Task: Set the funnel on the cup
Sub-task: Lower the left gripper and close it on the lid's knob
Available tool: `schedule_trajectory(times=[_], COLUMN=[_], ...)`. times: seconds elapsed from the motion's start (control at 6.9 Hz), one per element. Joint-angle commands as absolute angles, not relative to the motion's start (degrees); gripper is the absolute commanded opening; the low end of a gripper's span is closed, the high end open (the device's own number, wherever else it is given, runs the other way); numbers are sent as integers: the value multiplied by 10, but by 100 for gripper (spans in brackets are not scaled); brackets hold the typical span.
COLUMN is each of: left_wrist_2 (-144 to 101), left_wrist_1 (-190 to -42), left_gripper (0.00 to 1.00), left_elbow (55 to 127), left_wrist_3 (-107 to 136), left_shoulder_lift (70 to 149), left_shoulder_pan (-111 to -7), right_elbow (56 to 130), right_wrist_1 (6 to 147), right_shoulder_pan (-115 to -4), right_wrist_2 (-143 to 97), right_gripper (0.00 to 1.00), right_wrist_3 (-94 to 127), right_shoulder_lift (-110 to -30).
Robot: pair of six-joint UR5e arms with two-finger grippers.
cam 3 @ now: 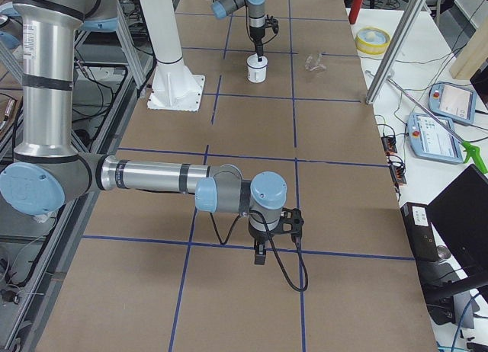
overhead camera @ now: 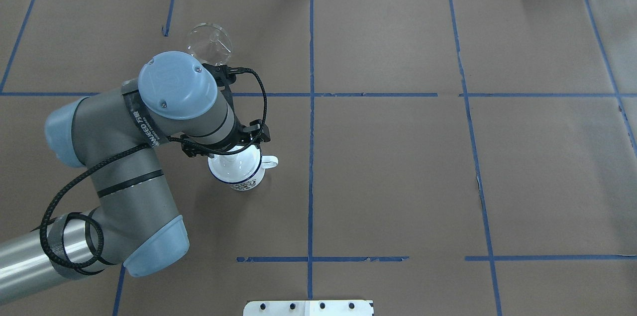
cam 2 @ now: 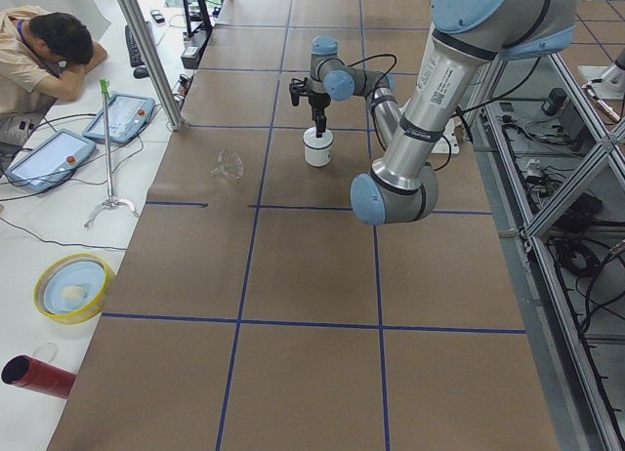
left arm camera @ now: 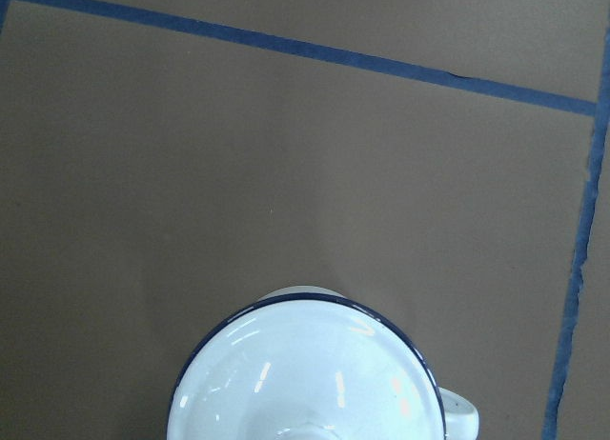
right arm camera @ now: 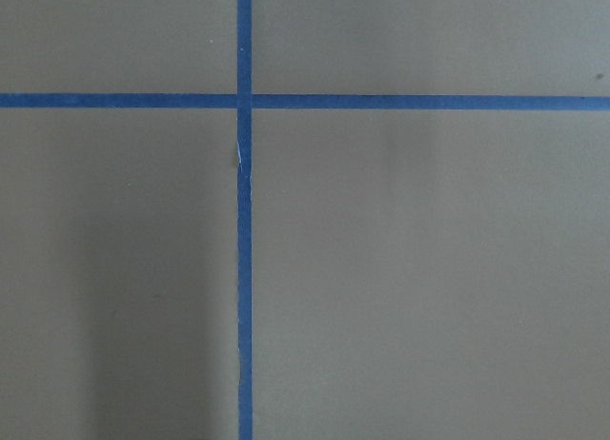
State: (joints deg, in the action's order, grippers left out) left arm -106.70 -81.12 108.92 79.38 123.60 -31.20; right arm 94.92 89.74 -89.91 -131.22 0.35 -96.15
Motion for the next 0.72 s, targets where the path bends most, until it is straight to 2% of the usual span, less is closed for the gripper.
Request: schedule_trajectory(times=[0.0,0.43,0.58], left_wrist_2=[-1067,-1067,-1068], left_wrist_1=[-811,-811,-811], left_gripper=[94,86,56], left_elbow=[1092,1092,1093], left_wrist_3=[793,794,794], left_shoulder_lift=[1230,1230,1230], left_shoulder_pan=[-312,-311,-311], right_elbow=[949,949,949], right_wrist_1=[897,897,897], right_shoulder_pan=[-899,-899,-899], right_wrist_2=[-1312,-1312,-1312], right_gripper=[100,100,100], right_wrist_3=[4,4,4], right_shoulder_lift=[-962,-962,-962])
